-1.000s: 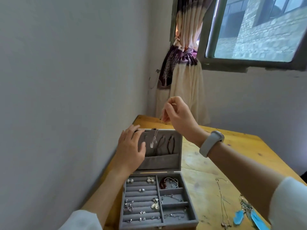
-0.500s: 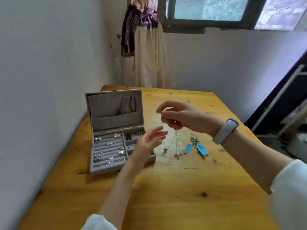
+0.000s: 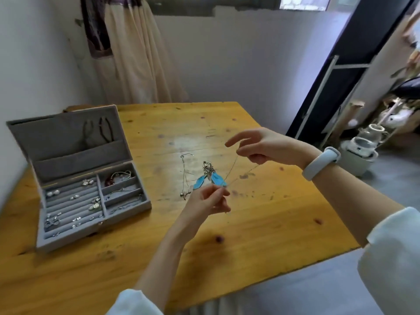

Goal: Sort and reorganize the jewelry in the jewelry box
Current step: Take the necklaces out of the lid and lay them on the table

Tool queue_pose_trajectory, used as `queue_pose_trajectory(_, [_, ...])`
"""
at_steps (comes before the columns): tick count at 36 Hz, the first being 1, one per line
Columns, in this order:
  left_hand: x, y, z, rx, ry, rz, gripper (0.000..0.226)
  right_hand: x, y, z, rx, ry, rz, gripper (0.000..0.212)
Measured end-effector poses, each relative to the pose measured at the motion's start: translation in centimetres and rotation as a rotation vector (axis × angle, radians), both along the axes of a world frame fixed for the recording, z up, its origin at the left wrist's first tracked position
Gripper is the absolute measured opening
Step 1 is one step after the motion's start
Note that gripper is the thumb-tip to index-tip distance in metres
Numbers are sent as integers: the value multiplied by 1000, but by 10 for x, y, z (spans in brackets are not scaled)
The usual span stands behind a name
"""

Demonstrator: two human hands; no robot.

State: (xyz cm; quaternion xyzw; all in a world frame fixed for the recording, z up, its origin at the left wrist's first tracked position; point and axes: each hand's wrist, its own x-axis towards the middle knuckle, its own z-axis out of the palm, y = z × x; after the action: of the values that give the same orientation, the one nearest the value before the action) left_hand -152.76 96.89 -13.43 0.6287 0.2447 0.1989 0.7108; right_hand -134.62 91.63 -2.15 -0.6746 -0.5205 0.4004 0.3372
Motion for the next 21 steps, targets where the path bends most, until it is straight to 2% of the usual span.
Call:
queue_pose_trajectory(4, [3, 4, -11, 46, 88, 114, 17, 27, -11, -36, -103, -141, -93, 22])
queue_pose_trajectory(9, [13, 3, -19, 168, 150, 239, 11, 53, -19, -79, -76, 18, -297, 16])
queue_pose_trajectory(13, [24, 0, -28, 369, 201, 294, 6, 71, -19, -101, -2, 146, -495, 18])
queue_pose_trajectory(17, [33, -3, -34, 644, 283, 287, 3, 84, -13, -113, 18, 55, -579, 21])
queue_pose_trajectory(21, [41, -3, -41, 881, 324, 273, 3, 92, 7, -120, 20, 108, -652, 21])
